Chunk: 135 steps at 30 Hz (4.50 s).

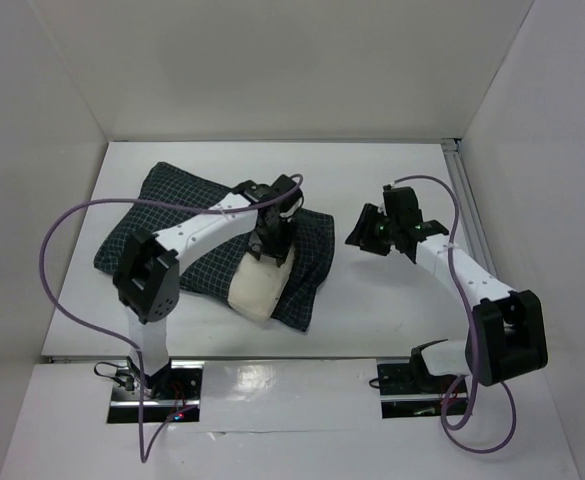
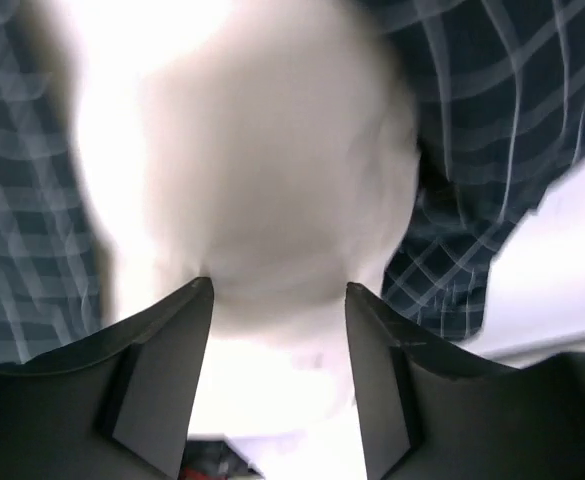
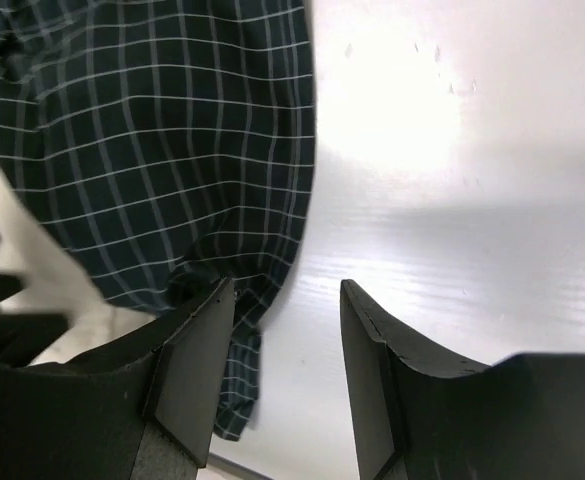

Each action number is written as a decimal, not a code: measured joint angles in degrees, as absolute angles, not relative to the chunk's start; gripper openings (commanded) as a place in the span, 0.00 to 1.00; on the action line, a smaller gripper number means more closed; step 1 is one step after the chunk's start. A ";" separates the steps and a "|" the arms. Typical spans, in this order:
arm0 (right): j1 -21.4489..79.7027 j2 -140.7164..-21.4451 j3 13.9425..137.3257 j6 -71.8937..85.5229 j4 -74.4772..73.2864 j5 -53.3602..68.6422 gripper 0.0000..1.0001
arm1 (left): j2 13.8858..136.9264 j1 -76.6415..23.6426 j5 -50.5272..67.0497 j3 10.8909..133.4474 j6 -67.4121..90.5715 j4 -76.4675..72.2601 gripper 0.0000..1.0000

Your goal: Put the pillow into the pillowcase

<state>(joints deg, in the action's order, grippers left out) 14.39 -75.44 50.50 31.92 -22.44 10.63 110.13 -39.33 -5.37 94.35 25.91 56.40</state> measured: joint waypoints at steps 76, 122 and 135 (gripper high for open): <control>33.71 -96.49 57.52 41.30 -0.19 5.98 0.00 | 92.79 -28.71 10.59 86.00 35.35 46.35 0.00; 35.22 -80.16 63.88 29.10 -26.46 -5.32 0.06 | 105.36 -29.17 18.57 97.62 34.59 46.37 0.20; 37.10 -90.06 71.70 28.53 -26.52 -2.83 0.55 | 99.98 -27.35 12.60 92.44 32.82 49.80 0.00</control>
<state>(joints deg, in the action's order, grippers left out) 37.10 -90.06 71.70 28.53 -26.52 -2.83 99.98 -27.35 12.60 92.44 32.82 49.80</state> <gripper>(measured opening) 0.538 0.023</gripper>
